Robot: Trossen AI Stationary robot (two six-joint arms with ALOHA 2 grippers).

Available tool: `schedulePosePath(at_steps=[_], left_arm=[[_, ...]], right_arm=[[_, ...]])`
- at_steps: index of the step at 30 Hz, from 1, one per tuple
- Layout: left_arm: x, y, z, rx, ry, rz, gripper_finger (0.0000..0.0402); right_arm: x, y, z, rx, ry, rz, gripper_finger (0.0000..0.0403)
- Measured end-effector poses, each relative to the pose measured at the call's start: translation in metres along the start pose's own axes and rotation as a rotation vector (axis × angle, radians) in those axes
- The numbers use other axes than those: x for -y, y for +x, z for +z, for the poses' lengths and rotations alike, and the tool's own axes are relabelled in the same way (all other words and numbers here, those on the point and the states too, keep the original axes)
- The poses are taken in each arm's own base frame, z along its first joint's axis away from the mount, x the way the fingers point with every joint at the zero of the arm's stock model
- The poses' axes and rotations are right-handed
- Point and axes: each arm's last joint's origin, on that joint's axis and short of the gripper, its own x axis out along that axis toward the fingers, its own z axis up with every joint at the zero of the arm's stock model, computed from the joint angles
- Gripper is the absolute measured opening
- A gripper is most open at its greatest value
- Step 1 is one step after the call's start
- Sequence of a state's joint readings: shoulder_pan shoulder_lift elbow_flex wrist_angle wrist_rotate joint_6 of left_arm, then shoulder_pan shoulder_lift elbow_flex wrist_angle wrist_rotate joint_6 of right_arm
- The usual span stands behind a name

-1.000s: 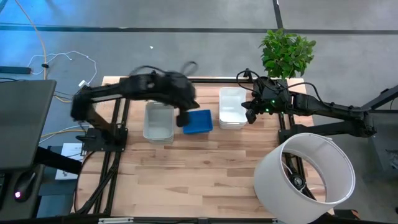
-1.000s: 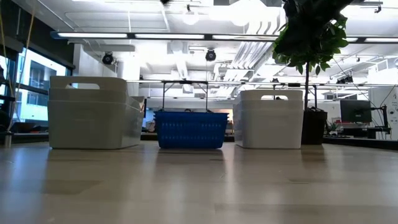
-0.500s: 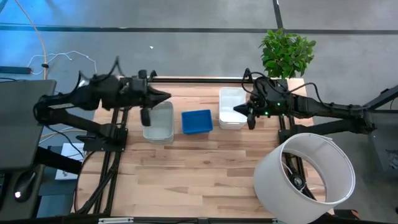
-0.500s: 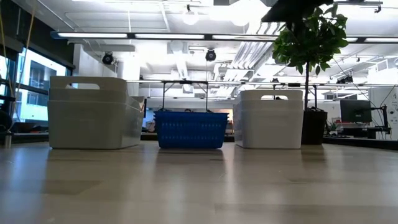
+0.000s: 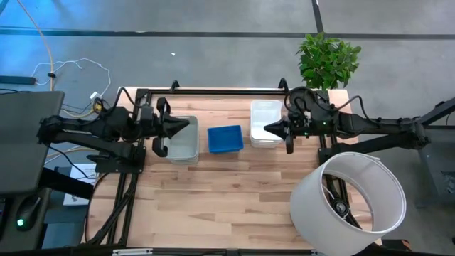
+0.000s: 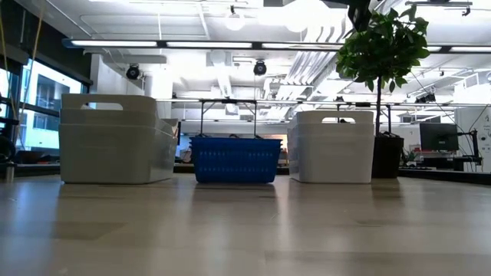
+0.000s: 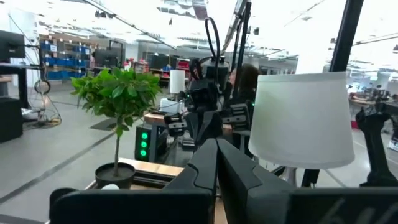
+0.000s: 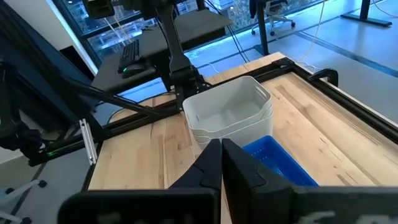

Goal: Stack baskets by color
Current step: Return to Home Position

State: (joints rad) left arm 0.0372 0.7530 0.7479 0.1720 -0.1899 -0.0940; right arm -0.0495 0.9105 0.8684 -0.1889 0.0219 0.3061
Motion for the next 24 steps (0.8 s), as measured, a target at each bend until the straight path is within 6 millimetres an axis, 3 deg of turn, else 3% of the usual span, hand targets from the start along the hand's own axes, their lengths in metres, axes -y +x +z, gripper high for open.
schedulePosePath(at_steps=[24], left_arm=[[-0.0007,-0.0042,0.0014,-0.006,-0.046,-0.001,0.0]], right_arm=[[0.0001,-0.0003,0.0001,0.001,0.0,-0.001,0.0]])
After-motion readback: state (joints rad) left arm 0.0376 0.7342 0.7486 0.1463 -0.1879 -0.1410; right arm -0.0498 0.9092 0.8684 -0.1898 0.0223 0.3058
